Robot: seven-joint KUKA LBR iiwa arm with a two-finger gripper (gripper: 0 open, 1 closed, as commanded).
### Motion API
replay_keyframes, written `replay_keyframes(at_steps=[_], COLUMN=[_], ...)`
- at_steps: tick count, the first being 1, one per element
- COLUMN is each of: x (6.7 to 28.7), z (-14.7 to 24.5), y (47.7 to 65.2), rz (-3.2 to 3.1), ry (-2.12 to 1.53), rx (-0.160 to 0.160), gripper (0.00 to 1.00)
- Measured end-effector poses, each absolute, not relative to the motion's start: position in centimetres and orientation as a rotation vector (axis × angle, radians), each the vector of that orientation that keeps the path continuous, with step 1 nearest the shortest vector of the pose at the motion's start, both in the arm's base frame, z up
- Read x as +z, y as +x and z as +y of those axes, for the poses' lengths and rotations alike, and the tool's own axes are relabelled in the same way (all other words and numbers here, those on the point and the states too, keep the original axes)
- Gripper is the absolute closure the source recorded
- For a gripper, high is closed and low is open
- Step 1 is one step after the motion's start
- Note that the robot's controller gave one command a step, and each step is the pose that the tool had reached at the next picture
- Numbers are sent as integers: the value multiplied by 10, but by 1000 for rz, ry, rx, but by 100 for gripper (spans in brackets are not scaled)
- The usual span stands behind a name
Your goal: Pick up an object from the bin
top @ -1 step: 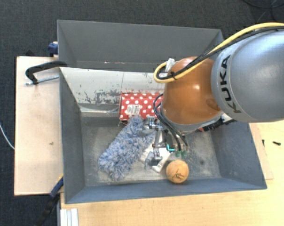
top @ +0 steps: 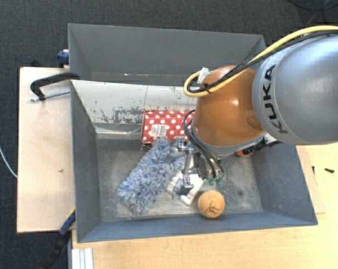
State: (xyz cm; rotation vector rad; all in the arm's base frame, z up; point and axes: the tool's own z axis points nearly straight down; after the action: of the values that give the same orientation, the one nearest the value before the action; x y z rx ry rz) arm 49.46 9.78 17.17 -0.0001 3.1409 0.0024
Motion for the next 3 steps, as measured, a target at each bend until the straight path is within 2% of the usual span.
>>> replay_keyframes(at_steps=[1,2,3], x=[155,95,119], z=[108,143,142], y=[505,528,532], rz=[3135,3089,3079], ry=[-87,-550,-616], rx=[0,2,4], gripper=[0,0,0])
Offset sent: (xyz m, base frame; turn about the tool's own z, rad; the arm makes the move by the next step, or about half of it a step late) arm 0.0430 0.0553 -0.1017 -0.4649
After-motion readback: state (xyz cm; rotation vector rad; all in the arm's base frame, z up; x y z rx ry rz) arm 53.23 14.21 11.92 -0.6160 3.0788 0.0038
